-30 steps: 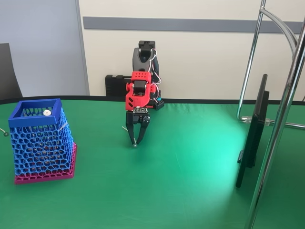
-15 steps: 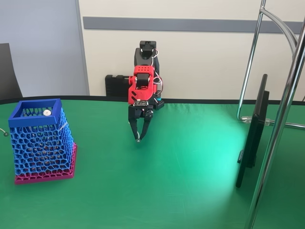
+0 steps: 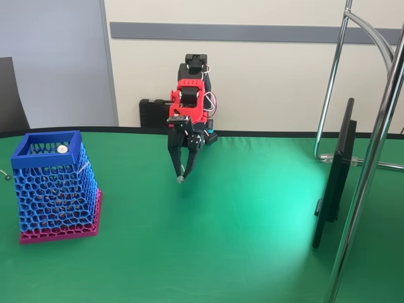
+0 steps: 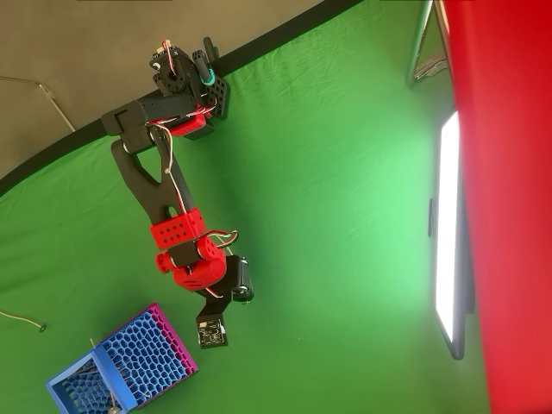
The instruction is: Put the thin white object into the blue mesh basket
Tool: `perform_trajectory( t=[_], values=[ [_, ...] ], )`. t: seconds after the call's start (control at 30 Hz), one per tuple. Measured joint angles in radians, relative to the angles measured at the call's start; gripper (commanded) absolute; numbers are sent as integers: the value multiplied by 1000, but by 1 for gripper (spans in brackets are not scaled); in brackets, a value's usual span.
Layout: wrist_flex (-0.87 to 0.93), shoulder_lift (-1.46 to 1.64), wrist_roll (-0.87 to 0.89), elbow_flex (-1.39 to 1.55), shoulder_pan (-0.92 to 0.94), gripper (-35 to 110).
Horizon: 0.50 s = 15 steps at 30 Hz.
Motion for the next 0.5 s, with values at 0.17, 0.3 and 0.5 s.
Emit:
perform_trajectory(
  t=[0.17,0.3,0.5],
  values=[
    [-31,0,141,-66,0,8],
    [-11,0,199,-100,-2,8],
    [-5,0,313,-164,-2,8]
  ],
)
